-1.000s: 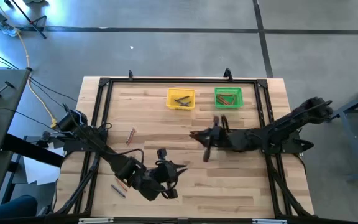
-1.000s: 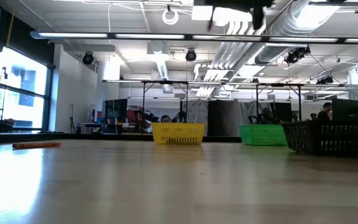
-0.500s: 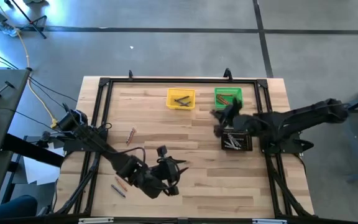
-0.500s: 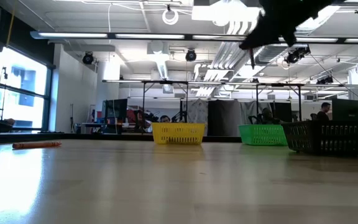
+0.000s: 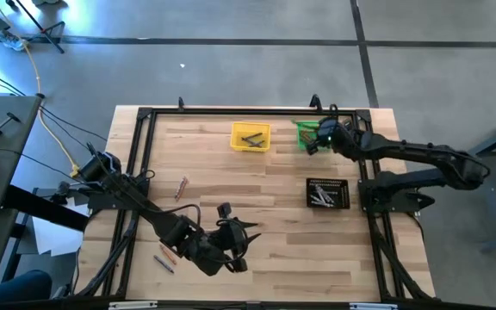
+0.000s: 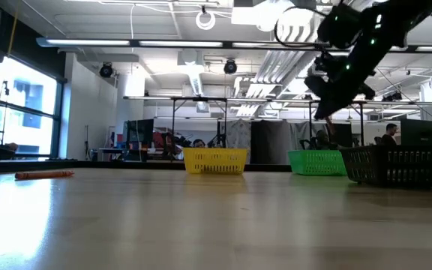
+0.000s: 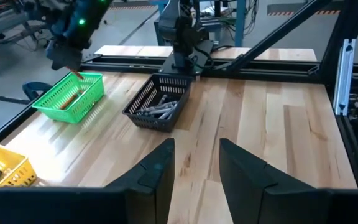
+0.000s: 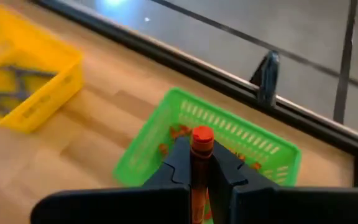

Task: Sort crayons
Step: Put the orange crayon into the green bin

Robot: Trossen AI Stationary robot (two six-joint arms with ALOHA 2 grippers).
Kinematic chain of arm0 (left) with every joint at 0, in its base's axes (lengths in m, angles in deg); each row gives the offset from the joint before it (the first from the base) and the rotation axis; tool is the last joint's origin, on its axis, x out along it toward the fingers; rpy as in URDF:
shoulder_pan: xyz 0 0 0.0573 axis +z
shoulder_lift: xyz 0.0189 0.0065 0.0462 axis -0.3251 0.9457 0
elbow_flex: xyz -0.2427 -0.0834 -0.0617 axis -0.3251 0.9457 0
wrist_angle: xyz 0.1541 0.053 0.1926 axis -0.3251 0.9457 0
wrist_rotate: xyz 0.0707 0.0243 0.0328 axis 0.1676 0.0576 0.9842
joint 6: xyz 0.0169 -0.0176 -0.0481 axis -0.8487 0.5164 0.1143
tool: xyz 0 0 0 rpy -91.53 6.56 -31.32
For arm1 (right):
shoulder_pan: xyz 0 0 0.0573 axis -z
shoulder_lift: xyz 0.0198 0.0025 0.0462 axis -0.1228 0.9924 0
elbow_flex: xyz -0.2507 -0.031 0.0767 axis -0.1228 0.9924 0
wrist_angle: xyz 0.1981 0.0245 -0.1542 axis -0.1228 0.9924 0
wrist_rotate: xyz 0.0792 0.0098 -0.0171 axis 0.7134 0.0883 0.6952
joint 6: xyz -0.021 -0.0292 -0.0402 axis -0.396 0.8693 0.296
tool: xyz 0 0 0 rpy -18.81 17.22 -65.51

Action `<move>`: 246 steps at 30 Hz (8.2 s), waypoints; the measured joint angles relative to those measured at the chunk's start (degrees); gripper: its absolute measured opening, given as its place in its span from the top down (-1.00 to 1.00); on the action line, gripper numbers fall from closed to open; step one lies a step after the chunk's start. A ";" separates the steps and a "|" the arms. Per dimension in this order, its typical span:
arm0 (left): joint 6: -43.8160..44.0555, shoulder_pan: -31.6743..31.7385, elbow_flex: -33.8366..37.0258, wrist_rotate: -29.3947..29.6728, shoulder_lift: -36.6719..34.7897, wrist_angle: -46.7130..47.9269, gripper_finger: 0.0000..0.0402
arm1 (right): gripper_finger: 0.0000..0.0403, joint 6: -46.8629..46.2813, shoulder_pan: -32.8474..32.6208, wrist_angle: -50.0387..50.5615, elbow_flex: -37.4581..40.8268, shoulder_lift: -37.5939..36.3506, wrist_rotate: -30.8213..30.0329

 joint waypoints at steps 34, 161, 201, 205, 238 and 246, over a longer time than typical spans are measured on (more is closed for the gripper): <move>3.12 0.00 0.00 0.48 -0.02 -0.68 0.44 | 0.88 8.00 11.57 -21.41 8.32 4.95 3.30; 112.97 -16.04 9.31 -55.74 14.02 51.95 0.95 | 0.24 16.45 -18.51 -79.00 8.21 -1.48 20.81; 53.45 -2.64 -17.34 10.16 14.03 47.89 1.00 | 0.24 -3.65 -29.17 -50.28 8.19 -1.48 27.15; 31.67 -1.82 -18.56 11.19 13.92 34.28 1.00 | 0.24 -2.57 -37.80 -50.34 8.19 -1.48 18.25; -10.67 8.81 -18.53 0.76 13.94 -0.98 1.00 | 0.24 -1.30 -71.10 -61.08 8.18 4.78 -25.24; -10.64 10.71 -18.53 -2.06 13.94 -2.67 1.00 | 0.24 1.09 -70.85 -62.23 8.17 4.78 -25.26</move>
